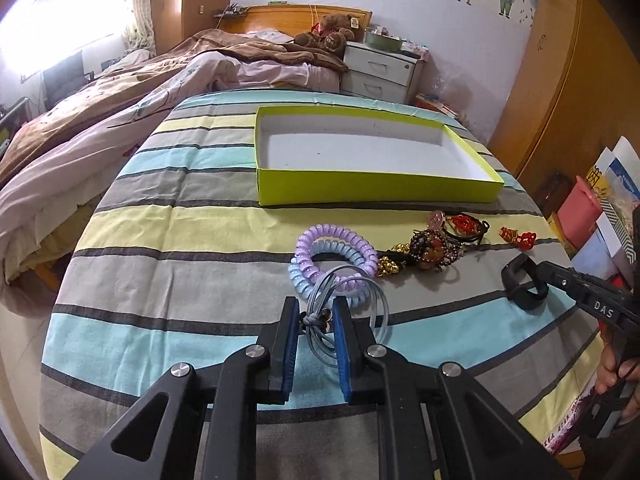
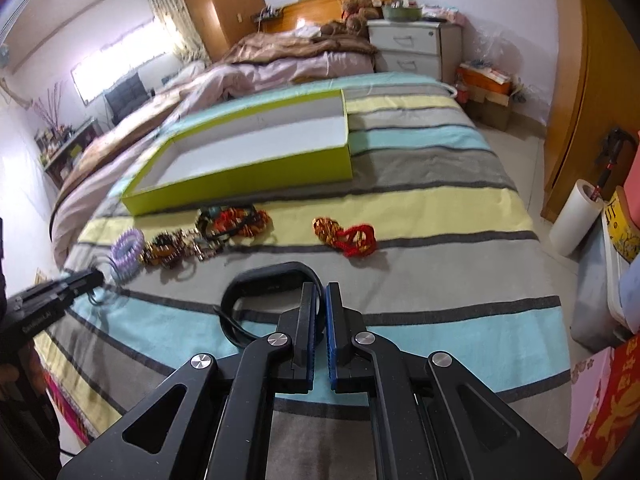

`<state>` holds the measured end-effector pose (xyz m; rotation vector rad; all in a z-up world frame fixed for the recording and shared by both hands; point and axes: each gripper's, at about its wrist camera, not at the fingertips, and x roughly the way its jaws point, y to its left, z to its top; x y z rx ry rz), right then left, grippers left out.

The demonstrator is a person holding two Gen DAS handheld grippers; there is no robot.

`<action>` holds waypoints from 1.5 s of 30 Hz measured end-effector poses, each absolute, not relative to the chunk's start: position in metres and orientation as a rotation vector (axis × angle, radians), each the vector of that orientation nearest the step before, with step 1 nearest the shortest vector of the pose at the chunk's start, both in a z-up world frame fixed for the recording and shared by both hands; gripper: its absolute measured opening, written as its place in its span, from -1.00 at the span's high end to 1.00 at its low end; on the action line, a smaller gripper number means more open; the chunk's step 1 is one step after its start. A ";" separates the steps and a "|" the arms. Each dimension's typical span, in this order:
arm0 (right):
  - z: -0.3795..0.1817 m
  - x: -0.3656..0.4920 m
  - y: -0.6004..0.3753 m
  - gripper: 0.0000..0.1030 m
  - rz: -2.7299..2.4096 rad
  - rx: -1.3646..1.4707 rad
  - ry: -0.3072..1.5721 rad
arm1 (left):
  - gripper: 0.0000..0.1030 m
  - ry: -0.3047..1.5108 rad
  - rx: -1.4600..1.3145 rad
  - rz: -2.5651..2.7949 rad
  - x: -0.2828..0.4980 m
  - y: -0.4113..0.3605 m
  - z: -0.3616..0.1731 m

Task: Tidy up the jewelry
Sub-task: 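Close the left tool on the grey cable while the right tool holds the black band, then carry the grey cable into the green tray and open the left tool while right carries band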

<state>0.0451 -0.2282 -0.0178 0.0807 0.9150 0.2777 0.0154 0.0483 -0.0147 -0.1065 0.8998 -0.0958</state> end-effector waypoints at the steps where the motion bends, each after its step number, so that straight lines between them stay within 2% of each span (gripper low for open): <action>1: -0.018 0.045 -0.228 0.82 0.273 0.070 0.917 | 0.67 0.899 -0.107 -0.099 0.014 0.048 -0.014; 2: -0.018 0.046 -0.226 0.74 0.272 0.043 0.924 | 0.67 0.899 -0.110 -0.102 0.014 0.048 -0.013; 10: -0.024 0.057 -0.211 0.73 0.300 -0.097 0.987 | 0.67 0.886 -0.115 -0.113 0.013 0.051 -0.003; 15: -0.025 0.055 -0.208 0.90 0.294 -0.130 0.978 | 0.67 0.879 -0.113 -0.118 0.016 0.051 0.004; 25: 0.012 0.051 -0.211 0.91 0.250 -0.105 0.861 | 0.67 0.845 -0.105 -0.130 0.031 0.049 0.023; 33: 0.037 0.074 -0.206 0.91 0.239 -0.052 0.792 | 0.67 0.807 -0.131 -0.132 0.065 0.051 0.038; 45: 0.035 0.143 -0.203 0.90 0.216 0.008 0.818 | 0.67 0.834 -0.158 -0.155 0.137 0.053 0.032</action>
